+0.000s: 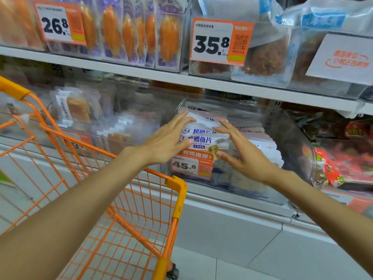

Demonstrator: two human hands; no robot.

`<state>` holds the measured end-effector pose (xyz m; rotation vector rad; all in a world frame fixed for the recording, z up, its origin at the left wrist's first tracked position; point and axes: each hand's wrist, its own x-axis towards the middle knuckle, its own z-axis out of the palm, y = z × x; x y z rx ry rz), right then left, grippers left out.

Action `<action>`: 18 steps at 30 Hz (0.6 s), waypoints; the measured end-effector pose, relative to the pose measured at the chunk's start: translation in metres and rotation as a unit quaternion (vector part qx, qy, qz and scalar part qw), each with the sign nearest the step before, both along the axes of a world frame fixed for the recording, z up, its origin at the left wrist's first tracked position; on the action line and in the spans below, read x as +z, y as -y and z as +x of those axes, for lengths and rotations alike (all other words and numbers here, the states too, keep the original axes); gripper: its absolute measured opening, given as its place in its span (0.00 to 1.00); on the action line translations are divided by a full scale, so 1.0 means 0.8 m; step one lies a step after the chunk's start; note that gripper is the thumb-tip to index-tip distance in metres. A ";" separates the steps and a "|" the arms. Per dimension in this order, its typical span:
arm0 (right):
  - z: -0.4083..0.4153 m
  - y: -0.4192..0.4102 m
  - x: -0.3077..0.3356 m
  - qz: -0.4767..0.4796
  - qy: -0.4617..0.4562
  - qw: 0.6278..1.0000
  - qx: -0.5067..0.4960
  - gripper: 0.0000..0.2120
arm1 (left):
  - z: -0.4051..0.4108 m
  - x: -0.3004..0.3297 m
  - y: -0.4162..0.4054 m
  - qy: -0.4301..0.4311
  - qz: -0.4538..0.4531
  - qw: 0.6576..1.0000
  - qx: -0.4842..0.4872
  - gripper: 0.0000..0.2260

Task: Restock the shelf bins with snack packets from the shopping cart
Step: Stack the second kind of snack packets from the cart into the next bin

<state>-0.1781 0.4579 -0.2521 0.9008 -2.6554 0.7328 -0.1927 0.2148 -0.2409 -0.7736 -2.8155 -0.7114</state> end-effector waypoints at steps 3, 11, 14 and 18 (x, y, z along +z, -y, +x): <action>0.000 0.007 0.007 -0.016 0.029 0.999 -0.018 0.26 | 0.001 0.003 0.000 0.009 0.002 1.000 0.027 0.26; 0.029 0.033 0.047 0.049 0.042 0.996 -0.063 0.34 | 0.036 0.015 0.016 0.119 0.091 0.984 0.093 0.37; 0.040 0.043 0.068 0.087 -0.002 0.993 -0.075 0.34 | 0.049 0.020 0.044 0.137 0.021 0.975 0.175 0.31; 0.040 0.078 0.083 0.143 -0.043 0.987 -0.054 0.26 | 0.063 0.030 0.080 0.174 -0.034 0.958 0.226 0.25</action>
